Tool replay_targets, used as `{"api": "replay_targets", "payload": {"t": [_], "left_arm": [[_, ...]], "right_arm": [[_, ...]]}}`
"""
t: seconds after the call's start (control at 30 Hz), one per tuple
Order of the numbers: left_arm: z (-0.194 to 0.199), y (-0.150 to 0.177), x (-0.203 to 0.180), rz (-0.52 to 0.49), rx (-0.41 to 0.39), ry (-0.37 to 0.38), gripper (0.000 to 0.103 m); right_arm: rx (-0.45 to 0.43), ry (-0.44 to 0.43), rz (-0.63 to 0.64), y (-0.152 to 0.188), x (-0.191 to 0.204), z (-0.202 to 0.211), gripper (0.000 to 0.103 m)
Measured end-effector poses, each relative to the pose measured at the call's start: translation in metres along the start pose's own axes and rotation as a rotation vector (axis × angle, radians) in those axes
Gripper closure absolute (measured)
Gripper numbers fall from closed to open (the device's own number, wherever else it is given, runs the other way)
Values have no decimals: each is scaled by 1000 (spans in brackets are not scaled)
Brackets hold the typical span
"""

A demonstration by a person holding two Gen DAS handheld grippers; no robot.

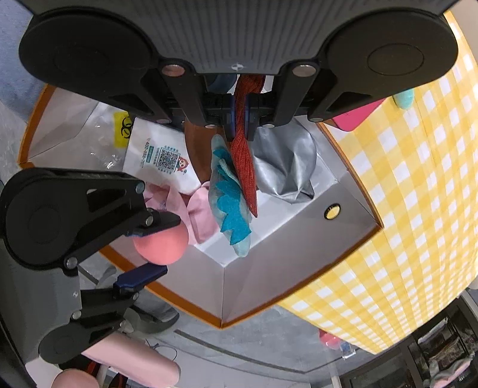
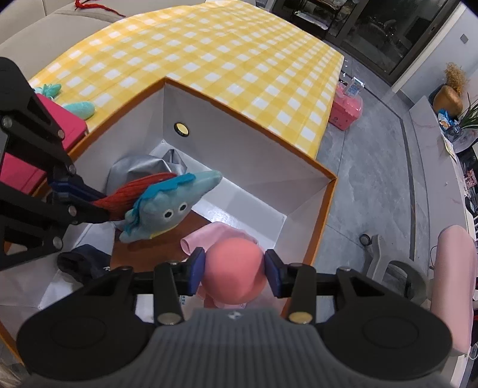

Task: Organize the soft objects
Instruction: 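Carry the plush and the pink ball over the white box, then open the left tool to drop the plush while the right tool drops the pink ball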

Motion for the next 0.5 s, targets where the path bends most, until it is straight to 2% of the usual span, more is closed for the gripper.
{"api": "replay_targets", "payload": {"t": [0.17, 0.27, 0.33, 0.4, 0.5], "left_arm": [[-8, -2, 1, 9, 16, -5, 95], [-9, -2, 1, 12, 19, -14, 86], [-8, -2, 2, 14, 18, -25, 85], [-5, -2, 2, 15, 6, -32, 79], [2, -2, 4, 38, -20, -37, 59]], "right_arm": [[15, 4, 13, -2, 2, -7, 58], [18, 5, 19, -3, 3, -8, 57], [21, 4, 22, -4, 3, -7, 55], [17, 6, 32, -4, 5, -6, 52], [12, 12, 43, -4, 7, -2, 39]]}}
Point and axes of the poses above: each gripper's, at about its wrist camera, not at the fingertips, and z roughly against the way its jaws point, x to its left, y to its underside, the point moved 4 cm from there along -z, roughly the way its jaws point, and after that the axes turned 11 degrees about x, right-handed, at the moved point
